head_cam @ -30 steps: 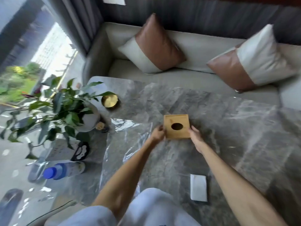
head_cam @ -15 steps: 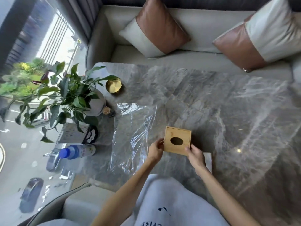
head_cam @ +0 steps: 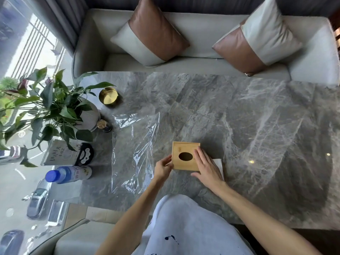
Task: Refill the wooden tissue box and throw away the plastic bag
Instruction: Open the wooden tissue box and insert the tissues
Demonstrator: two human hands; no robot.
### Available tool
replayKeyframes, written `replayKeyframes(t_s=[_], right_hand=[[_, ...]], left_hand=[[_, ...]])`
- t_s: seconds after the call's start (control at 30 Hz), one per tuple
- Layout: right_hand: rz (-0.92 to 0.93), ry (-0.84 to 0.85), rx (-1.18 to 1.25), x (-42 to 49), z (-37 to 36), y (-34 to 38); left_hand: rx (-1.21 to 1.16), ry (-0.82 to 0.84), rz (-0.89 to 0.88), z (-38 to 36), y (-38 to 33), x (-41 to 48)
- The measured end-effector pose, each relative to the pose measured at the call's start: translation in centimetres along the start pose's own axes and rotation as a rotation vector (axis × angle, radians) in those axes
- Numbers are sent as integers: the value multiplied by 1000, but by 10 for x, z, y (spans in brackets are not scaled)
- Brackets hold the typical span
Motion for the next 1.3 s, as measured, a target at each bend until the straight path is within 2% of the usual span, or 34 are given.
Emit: replayKeyframes(t_s=[0.1,0.23,0.37,0.53,0.6,0.73,0.83,0.87,0.93,1.0,1.07,1.3], right_hand=[[25,-34,-132,1,4,-1],[23,-40,-122,3,7,1],[53,-30,-155,4,14,1],[122,66,-226,13,25,-1],[127,185,-153,22,35,-7],[57,486,211,45,66,-28],[-93,563,534,58,81,-41],[-185,515,695,64,82,-45],[-359,315,931,75,83,-52],[-481,98,966,81,82,-54],[-557,-50,914,83,82,-50],[-580,-99,862,78,78,-39]], left_hand=[[20,5,13,1,0,0],[35,-5,30,1,1,0],[-51,-5,61,1,4,-4],[-61,-15,73,2,4,-4],[-65,-18,74,2,4,-4],[-62,-15,57,2,3,-3],[-58,-16,75,3,5,-3],[-58,-24,80,3,5,-3],[-36,-46,71,3,3,-3],[3,-46,51,3,2,0],[28,-20,42,3,3,4],[122,-34,80,5,5,6]])
Point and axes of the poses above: each hand's wrist, its own x-axis towards the middle knuckle, its own z-axis out of the back of the hand, y = z × x, the point moved 6 cm from there along x, towards the middle knuckle, and after that the axes turned 4 degrees about -x, right-handed, at the moved point
